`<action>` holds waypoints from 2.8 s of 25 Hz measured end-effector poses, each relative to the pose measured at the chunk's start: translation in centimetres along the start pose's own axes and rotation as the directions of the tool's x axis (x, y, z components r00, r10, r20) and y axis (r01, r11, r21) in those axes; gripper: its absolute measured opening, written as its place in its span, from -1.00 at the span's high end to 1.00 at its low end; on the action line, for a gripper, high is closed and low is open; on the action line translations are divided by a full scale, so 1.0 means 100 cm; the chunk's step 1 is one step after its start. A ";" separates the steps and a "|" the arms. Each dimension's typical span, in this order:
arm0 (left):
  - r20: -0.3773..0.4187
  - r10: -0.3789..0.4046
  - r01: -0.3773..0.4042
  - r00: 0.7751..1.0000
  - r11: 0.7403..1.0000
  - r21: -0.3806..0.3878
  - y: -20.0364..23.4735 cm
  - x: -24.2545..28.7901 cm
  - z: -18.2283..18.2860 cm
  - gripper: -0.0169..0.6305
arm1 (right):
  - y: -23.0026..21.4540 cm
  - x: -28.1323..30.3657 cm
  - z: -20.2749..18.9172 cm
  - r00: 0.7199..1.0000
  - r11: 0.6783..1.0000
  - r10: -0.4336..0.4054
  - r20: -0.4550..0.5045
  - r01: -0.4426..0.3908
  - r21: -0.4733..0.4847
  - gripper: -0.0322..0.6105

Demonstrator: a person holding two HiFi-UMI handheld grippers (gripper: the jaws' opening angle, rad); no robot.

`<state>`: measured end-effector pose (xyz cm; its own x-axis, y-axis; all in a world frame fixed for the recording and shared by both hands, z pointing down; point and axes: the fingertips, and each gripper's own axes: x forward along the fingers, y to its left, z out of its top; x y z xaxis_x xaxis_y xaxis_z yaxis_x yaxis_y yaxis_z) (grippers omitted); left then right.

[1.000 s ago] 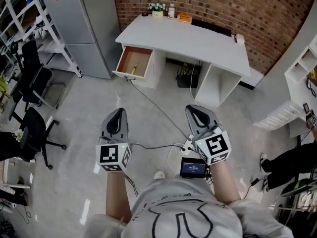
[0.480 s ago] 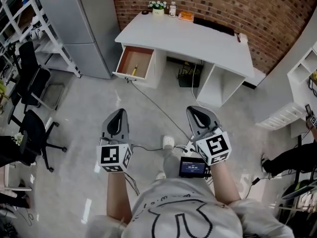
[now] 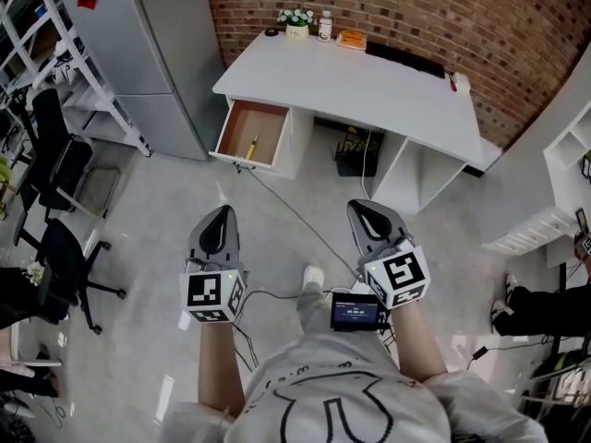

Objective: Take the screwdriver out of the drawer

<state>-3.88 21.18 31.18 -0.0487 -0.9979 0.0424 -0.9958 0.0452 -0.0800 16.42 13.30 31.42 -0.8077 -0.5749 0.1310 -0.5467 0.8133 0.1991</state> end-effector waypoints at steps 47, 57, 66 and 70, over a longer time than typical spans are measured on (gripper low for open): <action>-0.080 -0.122 0.120 0.989 0.992 -0.035 0.101 0.346 -0.022 0.91 | -0.198 0.268 -0.037 0.988 0.988 -0.111 -0.105 0.121 0.092 0.84; -0.098 -0.235 0.231 0.967 0.971 -0.055 0.179 0.421 -0.034 0.91 | -0.192 0.347 -0.031 0.962 0.964 -0.228 -0.151 0.244 0.104 0.84; -0.121 -0.371 0.365 0.921 0.928 -0.071 0.226 0.480 -0.052 0.91 | -0.184 0.401 -0.029 0.915 0.922 -0.346 -0.208 0.373 0.108 0.84; -0.138 -0.436 0.428 0.889 0.900 -0.084 0.236 0.500 -0.063 0.91 | -0.183 0.408 -0.033 0.877 0.886 -0.414 -0.243 0.449 0.112 0.84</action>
<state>-30.33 -27.33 37.72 0.3801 -0.9007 0.2104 -0.9234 -0.3827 0.0297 -5.76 -25.30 36.34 -0.4287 -0.8625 0.2689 -0.8721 0.4728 0.1261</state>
